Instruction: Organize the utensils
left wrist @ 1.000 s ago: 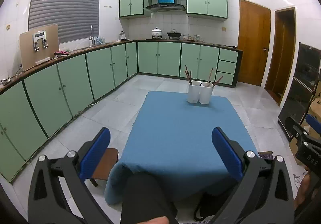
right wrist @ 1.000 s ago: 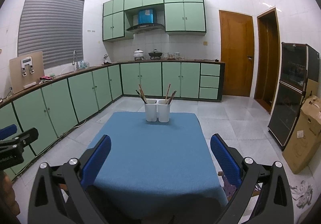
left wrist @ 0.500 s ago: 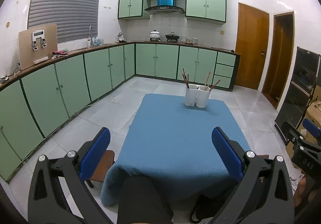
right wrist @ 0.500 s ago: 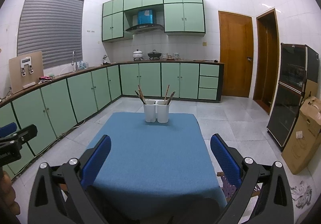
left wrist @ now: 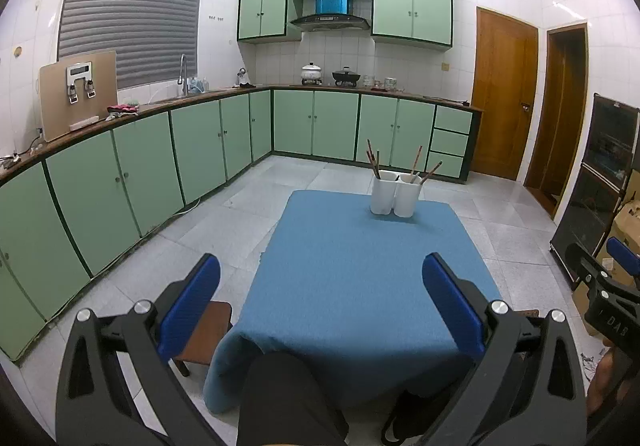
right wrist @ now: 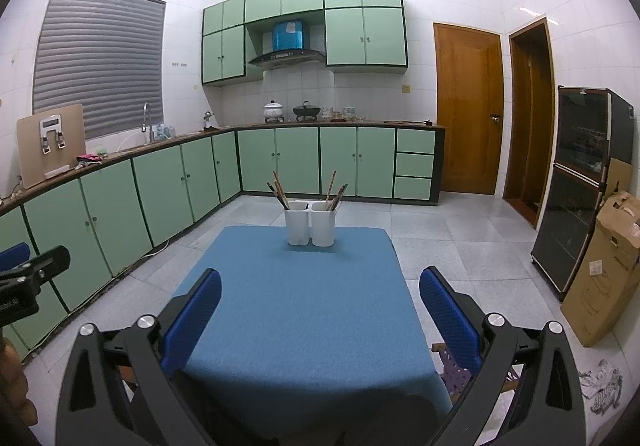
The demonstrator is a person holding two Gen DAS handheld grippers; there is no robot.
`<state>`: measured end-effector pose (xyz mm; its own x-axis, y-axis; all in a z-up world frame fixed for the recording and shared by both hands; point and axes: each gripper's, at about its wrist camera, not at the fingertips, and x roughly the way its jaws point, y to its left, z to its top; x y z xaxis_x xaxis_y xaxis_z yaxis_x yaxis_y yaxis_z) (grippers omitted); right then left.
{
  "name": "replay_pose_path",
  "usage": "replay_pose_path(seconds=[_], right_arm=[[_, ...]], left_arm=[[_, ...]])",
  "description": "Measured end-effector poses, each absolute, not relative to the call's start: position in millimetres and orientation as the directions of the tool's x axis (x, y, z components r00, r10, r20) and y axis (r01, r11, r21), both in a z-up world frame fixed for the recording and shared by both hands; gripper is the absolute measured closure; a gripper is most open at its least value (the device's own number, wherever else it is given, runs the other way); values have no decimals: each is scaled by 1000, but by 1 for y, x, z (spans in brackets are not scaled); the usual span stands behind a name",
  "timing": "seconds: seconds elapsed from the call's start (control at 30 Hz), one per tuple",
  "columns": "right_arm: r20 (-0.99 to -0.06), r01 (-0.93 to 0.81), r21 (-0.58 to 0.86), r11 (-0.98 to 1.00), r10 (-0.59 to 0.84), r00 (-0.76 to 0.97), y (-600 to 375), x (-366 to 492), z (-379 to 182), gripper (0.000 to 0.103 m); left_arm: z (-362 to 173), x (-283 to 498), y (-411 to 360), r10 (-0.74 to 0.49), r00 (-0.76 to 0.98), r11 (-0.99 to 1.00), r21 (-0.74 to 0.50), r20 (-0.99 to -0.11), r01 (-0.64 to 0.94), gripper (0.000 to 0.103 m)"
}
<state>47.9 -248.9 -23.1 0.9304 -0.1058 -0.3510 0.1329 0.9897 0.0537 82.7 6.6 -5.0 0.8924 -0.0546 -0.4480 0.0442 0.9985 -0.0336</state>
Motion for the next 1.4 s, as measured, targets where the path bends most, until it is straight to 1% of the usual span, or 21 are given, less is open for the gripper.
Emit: replay_pose_path(seconds=[1.4], right_arm=[[-345,135,55,989,-108,932,-249,45,-24,6]], left_arm=[[0,82,5,-57,894,998,-28,-444,49,5]])
